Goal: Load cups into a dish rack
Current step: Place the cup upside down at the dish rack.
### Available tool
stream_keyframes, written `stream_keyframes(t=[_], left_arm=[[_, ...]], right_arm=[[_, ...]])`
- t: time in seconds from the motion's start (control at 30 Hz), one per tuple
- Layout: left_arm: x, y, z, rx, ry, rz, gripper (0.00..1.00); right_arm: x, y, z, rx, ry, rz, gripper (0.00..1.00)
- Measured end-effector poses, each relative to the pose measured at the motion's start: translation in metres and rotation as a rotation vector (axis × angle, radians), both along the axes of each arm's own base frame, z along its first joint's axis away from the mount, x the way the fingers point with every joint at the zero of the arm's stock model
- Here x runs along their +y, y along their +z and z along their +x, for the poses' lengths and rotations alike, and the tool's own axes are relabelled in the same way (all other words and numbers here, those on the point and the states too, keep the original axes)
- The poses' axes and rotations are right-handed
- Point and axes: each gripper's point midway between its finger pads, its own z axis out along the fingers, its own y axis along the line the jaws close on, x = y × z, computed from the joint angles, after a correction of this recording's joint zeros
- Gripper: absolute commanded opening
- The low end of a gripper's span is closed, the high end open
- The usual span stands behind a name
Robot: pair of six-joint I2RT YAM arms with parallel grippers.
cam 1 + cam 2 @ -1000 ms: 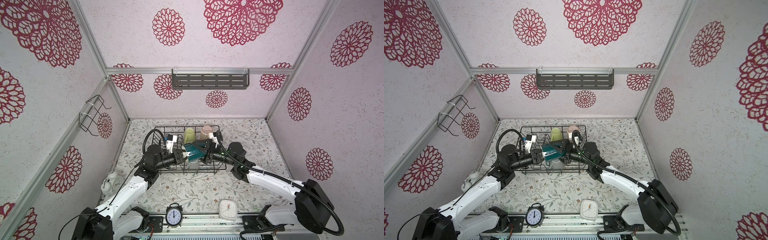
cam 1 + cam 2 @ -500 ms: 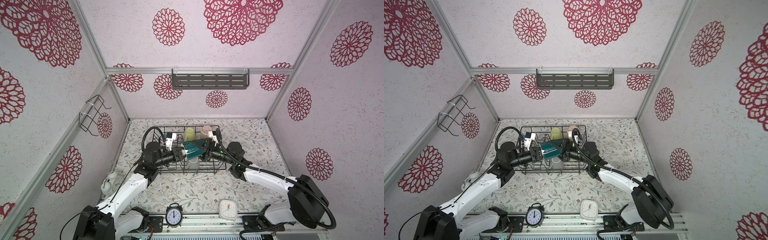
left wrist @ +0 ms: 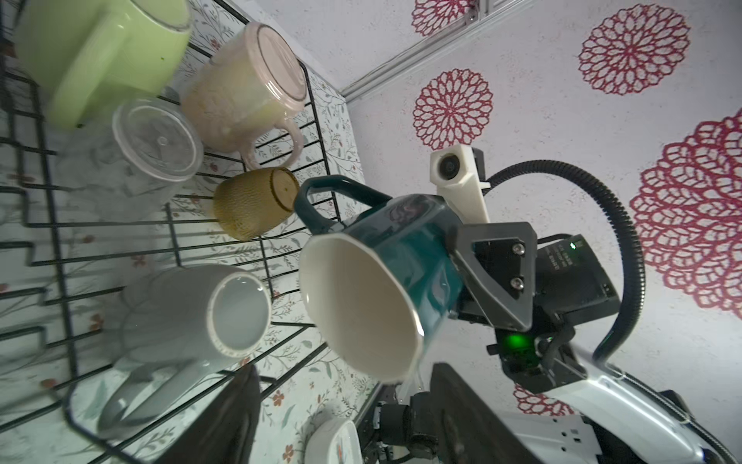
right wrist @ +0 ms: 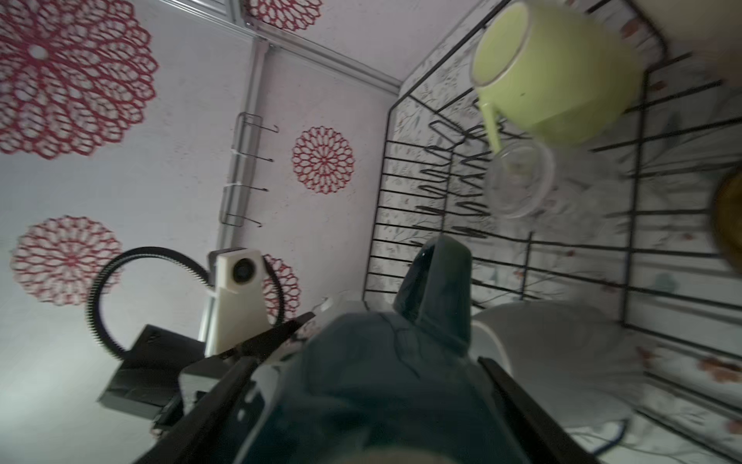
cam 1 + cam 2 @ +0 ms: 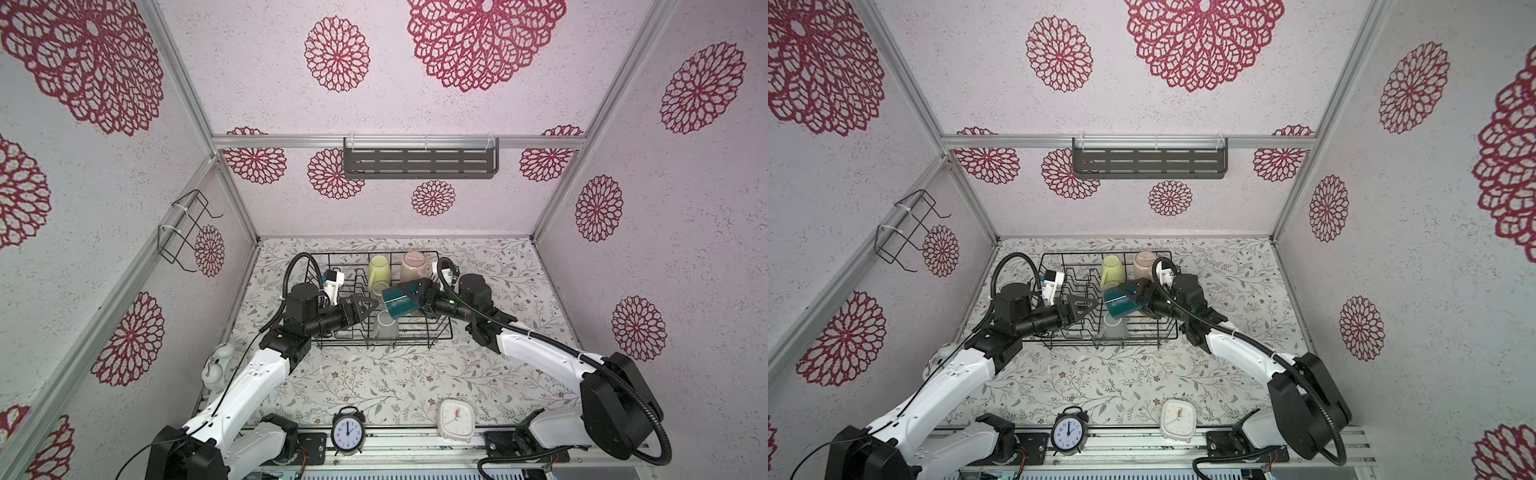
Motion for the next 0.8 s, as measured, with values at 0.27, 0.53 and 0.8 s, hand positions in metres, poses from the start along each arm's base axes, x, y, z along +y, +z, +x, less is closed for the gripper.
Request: stream_keyframes(t=[0.27, 0.53, 0.8], left_arm=[[0.026, -0.012, -0.006, 0.029, 0.089, 0.105, 0.72], [0.038, -0.019, -0.01, 0.059, 0.128, 0.139, 0.72], [0.044, -0.024, -0.011, 0.072, 0.139, 0.158, 0.72]], right_arm=[[-0.019, -0.005, 0.005, -0.252, 0.099, -0.382, 0.66], [-0.034, -0.011, 0.004, -0.423, 0.198, -0.636, 0.66], [-0.05, -0.045, -0.002, -0.395, 0.225, -0.759, 0.64]])
